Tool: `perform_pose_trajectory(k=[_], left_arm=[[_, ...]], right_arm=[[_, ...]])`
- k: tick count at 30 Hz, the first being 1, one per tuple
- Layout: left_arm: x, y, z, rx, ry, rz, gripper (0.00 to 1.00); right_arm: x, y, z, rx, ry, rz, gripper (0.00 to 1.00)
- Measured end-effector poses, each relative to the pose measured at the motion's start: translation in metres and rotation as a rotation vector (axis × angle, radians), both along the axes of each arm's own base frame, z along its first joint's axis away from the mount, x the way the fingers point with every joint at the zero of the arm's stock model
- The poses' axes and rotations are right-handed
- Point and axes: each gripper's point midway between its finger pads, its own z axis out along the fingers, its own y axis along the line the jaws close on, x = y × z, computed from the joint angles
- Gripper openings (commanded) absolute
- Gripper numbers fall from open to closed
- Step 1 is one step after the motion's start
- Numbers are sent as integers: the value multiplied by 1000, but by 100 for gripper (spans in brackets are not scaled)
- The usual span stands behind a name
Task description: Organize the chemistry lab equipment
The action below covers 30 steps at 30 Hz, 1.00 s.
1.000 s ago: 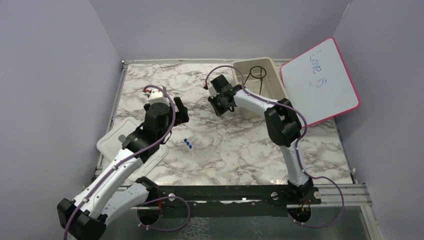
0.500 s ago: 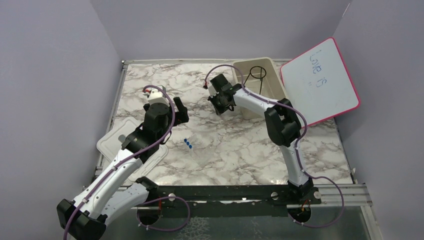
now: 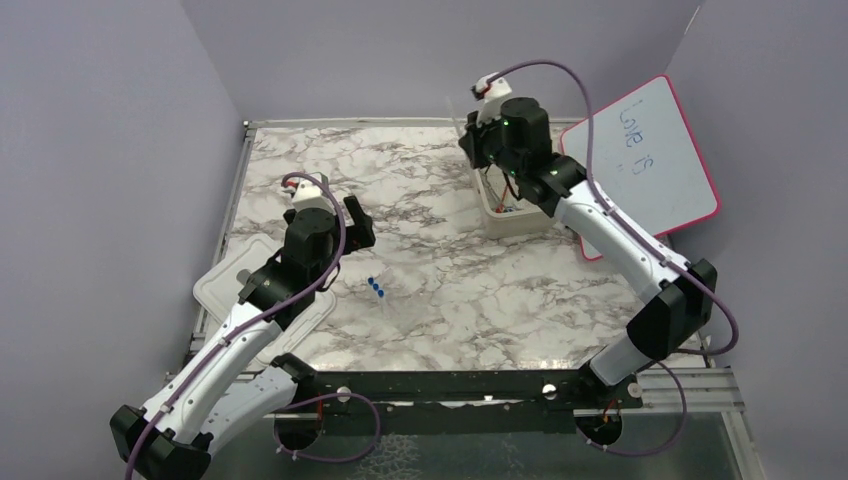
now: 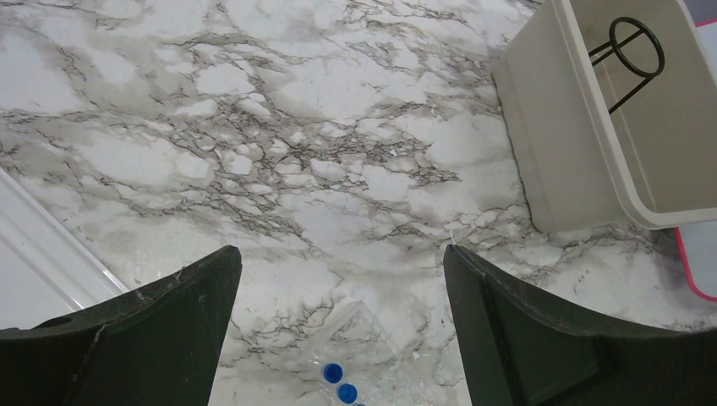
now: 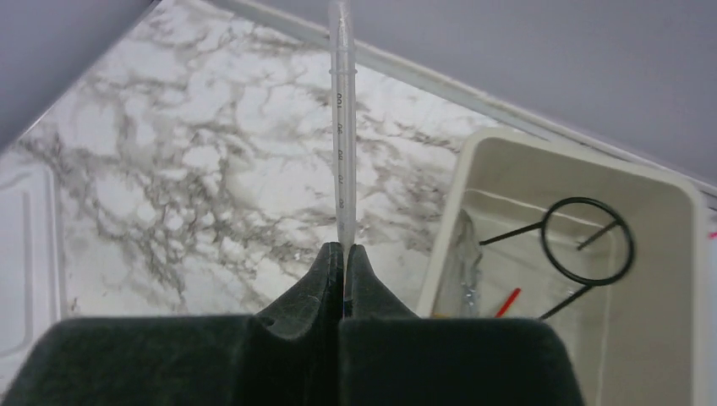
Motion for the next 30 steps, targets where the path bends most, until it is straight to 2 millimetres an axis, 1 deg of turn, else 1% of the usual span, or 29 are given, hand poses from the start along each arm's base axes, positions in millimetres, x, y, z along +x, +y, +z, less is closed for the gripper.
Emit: perform_pose_trajectory(k=[1, 2, 3, 4, 6, 9, 11, 14, 19, 22, 24, 27, 30], left_arm=[[0, 0, 0, -1, -1, 0, 92], [0, 0, 0, 0, -1, 0, 92], [0, 0, 0, 0, 0, 0, 92], [0, 0, 0, 1, 2, 0, 92], [-1, 1, -1, 3, 5, 0, 92], [-1, 1, -2, 4, 6, 0, 92], [-1, 0, -2, 5, 9, 0, 93], [2, -2, -7, 15, 25, -1, 93], [6, -5, -18, 38, 65, -5, 93], [8, -5, -26, 59, 95, -1, 94], [13, -3, -28, 82, 121, 10, 96], [25, 4, -31, 120, 162, 45, 98], [40, 21, -40, 149, 216, 104, 99]], right_arm=[[3, -14, 14, 22, -32, -40, 1], [6, -23, 21, 33, -48, -70, 1], [12, -38, 26, 39, -63, -111, 1], [18, -49, 27, 38, -68, -145, 1], [28, -69, 19, 24, -58, -204, 1], [42, -96, -5, -14, -12, -280, 1], [50, -107, -23, -34, 21, -314, 1], [58, -110, -57, -60, 89, -330, 1], [64, -96, -116, -90, 211, -288, 0], [64, -90, -146, -100, 275, -268, 1], [64, -89, -165, -112, 310, -270, 3], [64, -89, -189, -126, 350, -281, 8], [60, -90, -209, -141, 382, -284, 14]])
